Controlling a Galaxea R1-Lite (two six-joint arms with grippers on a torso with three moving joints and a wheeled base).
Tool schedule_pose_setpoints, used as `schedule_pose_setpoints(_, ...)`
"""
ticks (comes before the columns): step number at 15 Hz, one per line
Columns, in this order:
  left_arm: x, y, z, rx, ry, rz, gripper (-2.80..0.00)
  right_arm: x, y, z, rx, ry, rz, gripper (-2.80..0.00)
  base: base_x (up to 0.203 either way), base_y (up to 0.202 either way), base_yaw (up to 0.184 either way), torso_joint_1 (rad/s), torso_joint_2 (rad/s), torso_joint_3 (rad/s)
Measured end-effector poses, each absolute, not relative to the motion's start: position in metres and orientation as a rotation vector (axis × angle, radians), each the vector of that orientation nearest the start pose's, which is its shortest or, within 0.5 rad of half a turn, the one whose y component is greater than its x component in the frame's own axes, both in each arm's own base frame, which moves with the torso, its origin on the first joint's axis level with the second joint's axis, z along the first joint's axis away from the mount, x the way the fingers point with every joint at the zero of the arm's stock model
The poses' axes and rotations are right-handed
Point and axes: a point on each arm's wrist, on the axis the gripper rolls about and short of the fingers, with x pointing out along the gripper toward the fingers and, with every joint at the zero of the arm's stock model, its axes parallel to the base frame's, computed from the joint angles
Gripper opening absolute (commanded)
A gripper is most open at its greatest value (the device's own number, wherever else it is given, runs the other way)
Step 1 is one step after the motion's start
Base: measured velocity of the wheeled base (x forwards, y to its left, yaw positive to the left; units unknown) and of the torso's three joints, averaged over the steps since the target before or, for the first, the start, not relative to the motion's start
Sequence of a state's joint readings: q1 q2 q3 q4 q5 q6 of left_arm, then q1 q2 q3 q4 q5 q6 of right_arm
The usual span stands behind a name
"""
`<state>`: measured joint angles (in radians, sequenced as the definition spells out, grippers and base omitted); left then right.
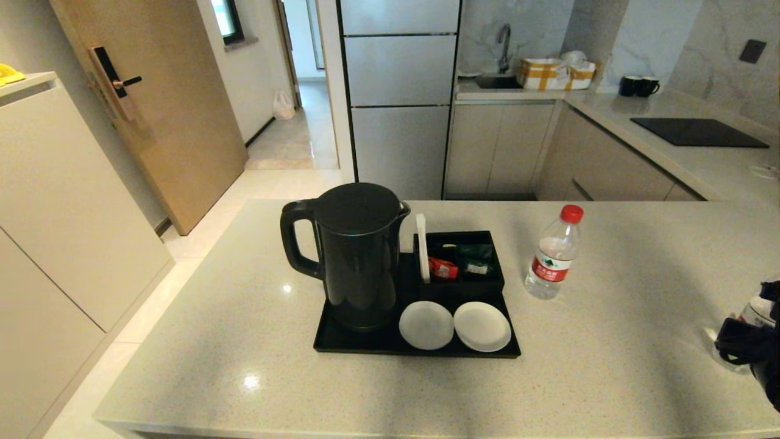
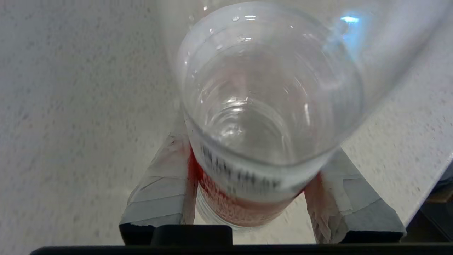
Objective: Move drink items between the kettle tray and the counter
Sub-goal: Place it on the right
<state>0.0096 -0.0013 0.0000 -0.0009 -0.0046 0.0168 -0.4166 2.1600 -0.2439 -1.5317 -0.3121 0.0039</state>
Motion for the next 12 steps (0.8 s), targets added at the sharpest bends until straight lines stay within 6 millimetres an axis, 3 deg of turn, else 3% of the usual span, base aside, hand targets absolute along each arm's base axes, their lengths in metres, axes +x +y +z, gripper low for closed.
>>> schedule_pose_setpoints(4, -0.0229, -0.0003, 0.0756, 0.017, -0.003, 0.005, -2.80, 0.2476, -0.1169, 0.0169, 0.037, 0.403, -0.727, -2.80, 0.000, 0.000, 0.000, 0.000, 0.00, 0.000)
schedule_pose_setpoints(5, -0.0229, -0.0003, 0.0756, 0.017, -0.003, 0.005, -2.80, 0.2474, -0.1165, 0.0160, 0.037, 0.408, -0.725, 0.00, 0.000, 0.000, 0.000, 0.000, 0.00, 0.000)
schedule_pose_setpoints(12, -0.0229, -0.0003, 0.0756, 0.017, -0.003, 0.004, -2.80, 0.2414, -0.1131, 0.0241, 0.045, 0.399, -0.697, 0.00, 0.000, 0.000, 0.000, 0.000, 0.00, 0.000)
